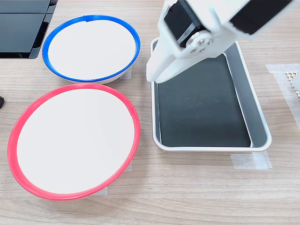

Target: Lift the stacked dish and set it down on the table.

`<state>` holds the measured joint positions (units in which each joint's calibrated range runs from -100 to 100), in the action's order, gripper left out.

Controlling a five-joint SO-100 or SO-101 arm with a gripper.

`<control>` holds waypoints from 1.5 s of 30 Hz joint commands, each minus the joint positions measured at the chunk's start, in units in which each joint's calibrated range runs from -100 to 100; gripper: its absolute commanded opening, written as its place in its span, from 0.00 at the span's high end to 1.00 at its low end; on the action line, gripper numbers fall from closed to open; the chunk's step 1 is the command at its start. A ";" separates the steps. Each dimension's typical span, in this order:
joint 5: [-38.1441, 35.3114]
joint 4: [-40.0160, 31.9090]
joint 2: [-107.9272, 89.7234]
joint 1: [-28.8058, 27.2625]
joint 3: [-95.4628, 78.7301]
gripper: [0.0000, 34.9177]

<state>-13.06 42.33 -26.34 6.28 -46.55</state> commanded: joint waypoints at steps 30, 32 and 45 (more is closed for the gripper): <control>9.43 5.25 -72.72 -6.61 -53.45 0.99; 9.43 5.25 -72.72 -6.61 -53.45 0.99; 9.38 5.25 -72.72 -6.61 -53.45 0.99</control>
<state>-3.54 47.47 -98.72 -0.71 -99.91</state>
